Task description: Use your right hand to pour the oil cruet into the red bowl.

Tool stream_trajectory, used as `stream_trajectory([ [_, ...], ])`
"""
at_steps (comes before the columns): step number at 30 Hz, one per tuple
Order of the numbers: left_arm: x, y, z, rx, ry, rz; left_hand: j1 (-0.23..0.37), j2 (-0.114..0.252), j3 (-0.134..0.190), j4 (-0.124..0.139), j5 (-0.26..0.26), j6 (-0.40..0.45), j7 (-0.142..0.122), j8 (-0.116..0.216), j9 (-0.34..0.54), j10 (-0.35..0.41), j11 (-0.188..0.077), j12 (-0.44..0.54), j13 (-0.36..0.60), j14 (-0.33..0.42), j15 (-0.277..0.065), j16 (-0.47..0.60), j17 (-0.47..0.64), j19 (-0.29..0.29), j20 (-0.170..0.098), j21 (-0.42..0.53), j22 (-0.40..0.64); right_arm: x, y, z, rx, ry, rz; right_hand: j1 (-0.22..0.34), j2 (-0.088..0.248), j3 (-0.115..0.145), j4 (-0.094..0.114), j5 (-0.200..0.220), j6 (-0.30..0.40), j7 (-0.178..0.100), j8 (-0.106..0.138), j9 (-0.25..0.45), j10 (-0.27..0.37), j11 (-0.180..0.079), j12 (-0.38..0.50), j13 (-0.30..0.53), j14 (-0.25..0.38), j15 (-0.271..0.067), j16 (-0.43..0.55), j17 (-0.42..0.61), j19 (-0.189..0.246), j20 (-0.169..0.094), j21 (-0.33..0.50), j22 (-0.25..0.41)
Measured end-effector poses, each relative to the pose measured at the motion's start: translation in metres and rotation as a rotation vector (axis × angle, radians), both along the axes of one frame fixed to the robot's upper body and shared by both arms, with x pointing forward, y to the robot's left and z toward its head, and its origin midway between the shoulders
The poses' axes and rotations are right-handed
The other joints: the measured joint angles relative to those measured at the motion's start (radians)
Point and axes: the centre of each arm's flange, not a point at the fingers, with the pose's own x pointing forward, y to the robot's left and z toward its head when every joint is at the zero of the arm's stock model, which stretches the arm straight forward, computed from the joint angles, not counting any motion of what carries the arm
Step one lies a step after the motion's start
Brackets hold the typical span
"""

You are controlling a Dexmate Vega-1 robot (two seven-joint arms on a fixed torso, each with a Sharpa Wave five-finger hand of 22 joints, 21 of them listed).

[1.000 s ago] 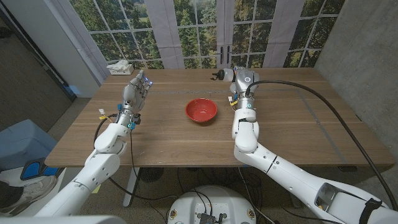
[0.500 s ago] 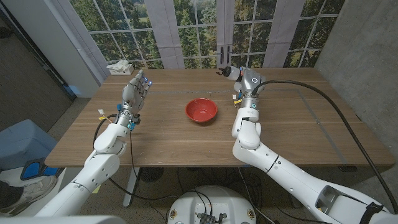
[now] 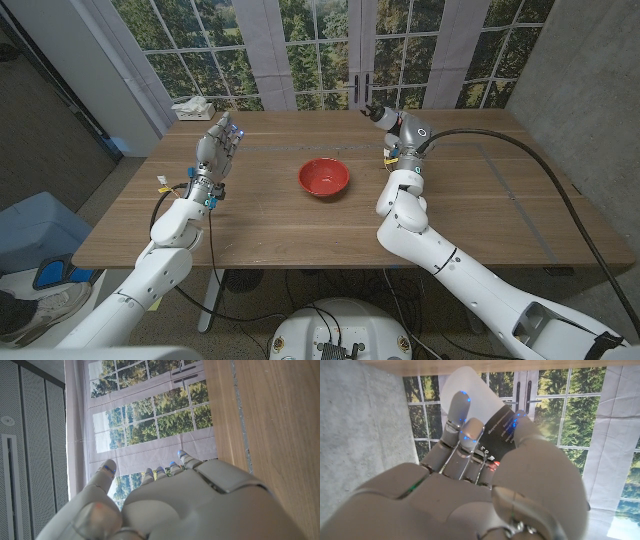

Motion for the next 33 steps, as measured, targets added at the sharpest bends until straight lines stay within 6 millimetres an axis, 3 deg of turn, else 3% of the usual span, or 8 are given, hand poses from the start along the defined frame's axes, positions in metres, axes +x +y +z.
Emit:
stream_trajectory([
  [33, -0.001, -0.002, 0.004, 0.012, 0.003, 0.001, 0.0, 0.0, -0.007, -0.015, -0.006, 0.0, 0.0, 0.0, 0.0, 0.0, 0.0, 0.0, 0.0, 0.0, 0.0, 0.0, 0.0, 0.0, 0.0, 0.0, 0.0, 0.004, -0.036, -0.024, 0.367, 0.088, 0.207, 0.003, 0.003, 0.004, -0.004, 0.001, 0.003, 0.025, 0.0, 0.0, 0.003, 0.011, 0.001, -0.004, 0.0, 0.0, -0.008, -0.003, 0.011, -0.003, -0.012, -0.001],
])
